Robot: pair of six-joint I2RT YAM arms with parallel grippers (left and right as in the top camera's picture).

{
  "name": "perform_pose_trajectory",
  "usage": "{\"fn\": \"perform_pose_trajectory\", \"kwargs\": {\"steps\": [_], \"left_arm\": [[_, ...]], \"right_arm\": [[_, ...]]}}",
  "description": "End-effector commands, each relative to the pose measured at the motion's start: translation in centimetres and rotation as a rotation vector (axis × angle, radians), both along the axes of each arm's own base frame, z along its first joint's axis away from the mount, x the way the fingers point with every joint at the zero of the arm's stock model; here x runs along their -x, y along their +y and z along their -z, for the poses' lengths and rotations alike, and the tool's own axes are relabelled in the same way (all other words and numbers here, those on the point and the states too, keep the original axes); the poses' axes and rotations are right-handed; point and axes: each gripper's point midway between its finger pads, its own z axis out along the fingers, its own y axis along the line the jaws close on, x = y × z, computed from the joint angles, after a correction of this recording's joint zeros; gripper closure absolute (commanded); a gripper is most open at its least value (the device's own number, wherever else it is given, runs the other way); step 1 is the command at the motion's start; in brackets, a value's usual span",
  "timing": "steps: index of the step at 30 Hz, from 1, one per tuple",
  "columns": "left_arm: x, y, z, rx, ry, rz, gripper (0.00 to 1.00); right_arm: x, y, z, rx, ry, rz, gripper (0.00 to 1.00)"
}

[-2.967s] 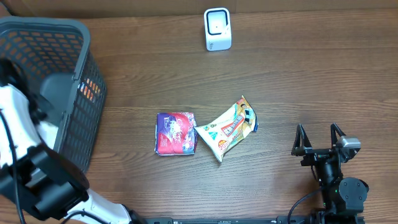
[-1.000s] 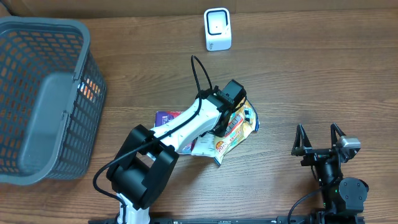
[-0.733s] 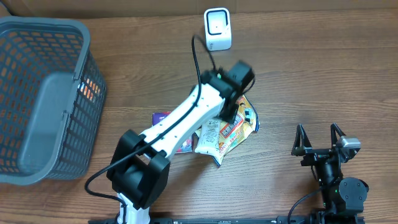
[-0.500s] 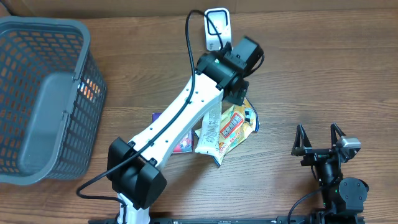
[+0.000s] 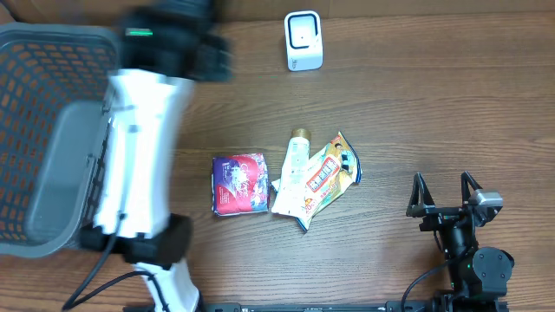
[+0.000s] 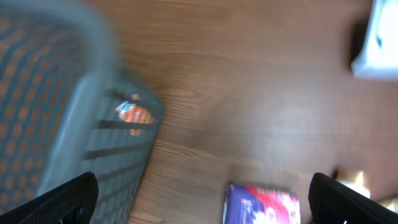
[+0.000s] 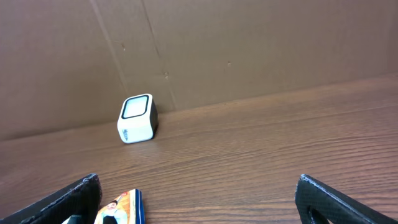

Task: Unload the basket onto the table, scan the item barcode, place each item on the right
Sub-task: 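Release the white tube on the table and reach into the basket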

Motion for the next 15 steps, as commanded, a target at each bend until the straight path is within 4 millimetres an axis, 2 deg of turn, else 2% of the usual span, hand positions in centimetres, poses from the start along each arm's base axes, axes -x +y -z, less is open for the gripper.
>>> {"fn": "perform_pose_trajectory", "kwargs": {"steps": [1,6,9,12,15], "left_arm": [[1.4,2.7,-3.2,0.236,-0.107,-0.033,0.01],[3.3,9.5,-3.2,0.317,-0.127,-0.224,0.00],[4.3,12.4,-3.2,0.318,-0.142,-0.324,0.01],[5.5,15.8,-3.0,0.240,-0.147,-0.473,0.00],[6.3,18.1,-3.0,0.138,-0.143,-0.552,0.00]], "right_arm": [[0.0,-0.2,0.2,0.008,-0.002,0.012,0.00],[0.0,-0.2,0.2,0.008,-0.002,0.012,0.00],[0.0,-0.2,0.2,0.008,-0.002,0.012,0.00],[0.0,-0.2,0.2,0.008,-0.002,0.012,0.00],[0.0,-0.2,0.2,0.008,-0.002,0.012,0.00]]}}
